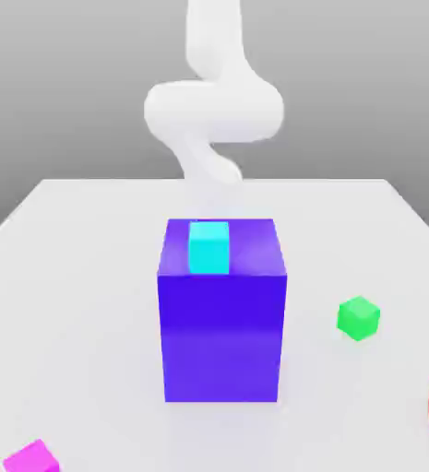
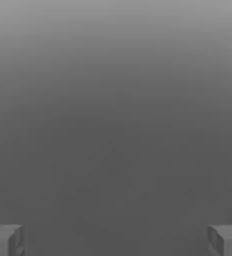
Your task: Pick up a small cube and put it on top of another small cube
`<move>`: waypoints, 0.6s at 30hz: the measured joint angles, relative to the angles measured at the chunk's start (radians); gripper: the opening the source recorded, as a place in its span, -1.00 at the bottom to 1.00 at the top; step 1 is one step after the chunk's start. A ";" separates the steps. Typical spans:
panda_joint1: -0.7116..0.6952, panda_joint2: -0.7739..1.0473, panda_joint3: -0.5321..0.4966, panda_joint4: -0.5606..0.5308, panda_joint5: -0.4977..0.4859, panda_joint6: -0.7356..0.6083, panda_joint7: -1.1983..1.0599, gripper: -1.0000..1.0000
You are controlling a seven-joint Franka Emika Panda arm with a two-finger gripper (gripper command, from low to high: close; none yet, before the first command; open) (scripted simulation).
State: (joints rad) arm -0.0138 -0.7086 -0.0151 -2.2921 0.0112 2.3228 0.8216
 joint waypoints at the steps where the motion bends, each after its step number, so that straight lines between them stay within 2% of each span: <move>1: -0.006 0.039 -0.007 0.003 0.005 0.010 0.009 0.00; 18: -0.107 0.659 -0.107 0.057 0.085 0.164 0.153 0.00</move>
State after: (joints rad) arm -0.1212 -0.0498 -0.1222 -2.2352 0.0963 2.4871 0.9742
